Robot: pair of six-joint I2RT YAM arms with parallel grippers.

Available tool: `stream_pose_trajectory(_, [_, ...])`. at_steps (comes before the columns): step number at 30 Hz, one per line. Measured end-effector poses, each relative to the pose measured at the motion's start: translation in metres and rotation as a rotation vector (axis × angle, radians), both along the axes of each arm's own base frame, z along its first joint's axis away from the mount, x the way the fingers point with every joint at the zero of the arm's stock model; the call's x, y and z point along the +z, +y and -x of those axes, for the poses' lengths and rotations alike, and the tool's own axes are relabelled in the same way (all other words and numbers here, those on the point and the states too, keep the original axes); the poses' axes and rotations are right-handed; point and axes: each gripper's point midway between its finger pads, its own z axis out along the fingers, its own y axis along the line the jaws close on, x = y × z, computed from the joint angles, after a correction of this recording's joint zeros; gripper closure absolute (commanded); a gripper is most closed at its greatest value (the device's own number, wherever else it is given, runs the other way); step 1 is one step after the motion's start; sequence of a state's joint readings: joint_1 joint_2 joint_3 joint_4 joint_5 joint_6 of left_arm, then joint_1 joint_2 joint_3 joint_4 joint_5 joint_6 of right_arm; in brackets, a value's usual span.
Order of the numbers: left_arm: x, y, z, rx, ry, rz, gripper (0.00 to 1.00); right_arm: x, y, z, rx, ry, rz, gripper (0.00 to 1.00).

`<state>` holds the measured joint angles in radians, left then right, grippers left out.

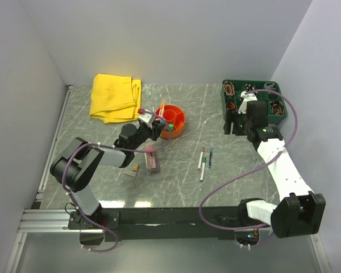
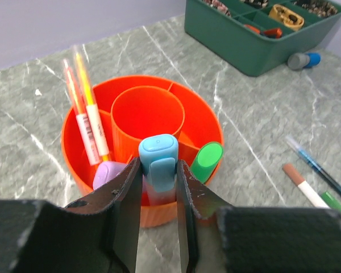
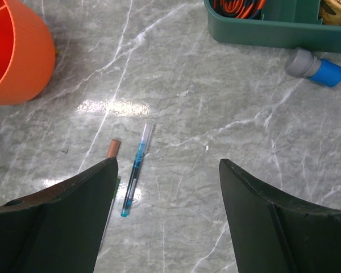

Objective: Sort the stationery into containers
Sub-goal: Place the pen in the storage box, then pick up the pen from the center of the board.

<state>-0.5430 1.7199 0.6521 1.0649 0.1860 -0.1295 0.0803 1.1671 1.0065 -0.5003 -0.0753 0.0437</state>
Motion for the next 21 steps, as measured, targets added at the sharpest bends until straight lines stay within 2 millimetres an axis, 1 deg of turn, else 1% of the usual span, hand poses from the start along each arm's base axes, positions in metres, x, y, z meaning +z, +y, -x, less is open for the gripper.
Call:
stream_pose_trajectory(2, [-0.003,0.002,0.003,0.004,0.002,-0.010,0.62,-0.001,0.001,0.000,0.003,0.002,-0.002,0.20])
stream_pose_trajectory(6, [0.001,0.003,0.007,0.011,-0.001,-0.019,0.54,-0.001,0.004,-0.001,0.011,0.003,-0.006,0.20])
stream_pose_trajectory(10, [0.020,0.006,0.010,0.021,-0.021,-0.016,0.49,-0.003,0.007,-0.001,0.021,0.007,-0.011,0.20])
stream_pose_trajectory(13, [0.041,0.010,0.007,0.047,-0.020,-0.029,0.44,-0.002,0.008,-0.001,0.025,0.006,-0.013,0.20])
stream_pose_trajectory(16, [0.076,0.017,0.006,0.081,-0.022,-0.033,0.40,-0.001,0.009,-0.001,0.025,0.005,-0.020,0.20])
stream_pose_trajectory(19, [0.113,0.030,0.020,0.105,-0.028,-0.028,0.36,0.000,0.010,0.000,0.024,0.001,-0.029,0.20])
stream_pose_trajectory(21, [0.138,0.041,0.031,0.121,-0.027,-0.025,0.31,0.004,0.012,0.001,0.024,-0.008,-0.041,0.20])
